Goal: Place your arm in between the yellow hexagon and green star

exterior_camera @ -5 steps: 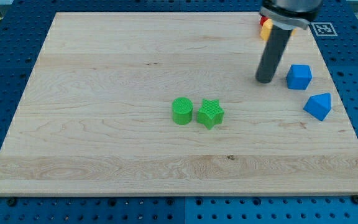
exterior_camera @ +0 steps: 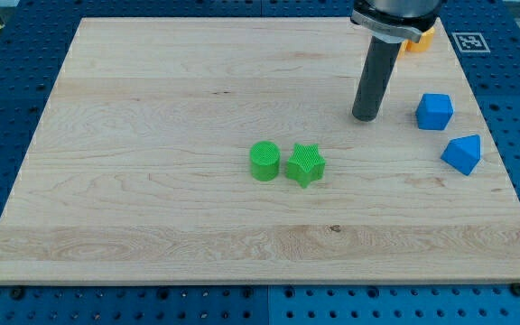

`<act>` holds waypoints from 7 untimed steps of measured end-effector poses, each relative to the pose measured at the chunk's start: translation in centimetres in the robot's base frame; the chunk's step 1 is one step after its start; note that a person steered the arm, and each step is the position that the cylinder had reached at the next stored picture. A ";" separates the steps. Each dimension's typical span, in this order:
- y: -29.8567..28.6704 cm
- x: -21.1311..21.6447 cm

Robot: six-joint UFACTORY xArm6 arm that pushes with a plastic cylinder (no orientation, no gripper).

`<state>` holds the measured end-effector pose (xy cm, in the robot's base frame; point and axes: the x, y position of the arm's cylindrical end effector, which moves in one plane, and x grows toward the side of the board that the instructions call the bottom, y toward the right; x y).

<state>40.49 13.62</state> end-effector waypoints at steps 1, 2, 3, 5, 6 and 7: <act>0.0 0.0; 0.0 -0.2; 0.0 -0.4; 0.0 -0.5; 0.0 -0.5; 0.0 -0.6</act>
<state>39.94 13.62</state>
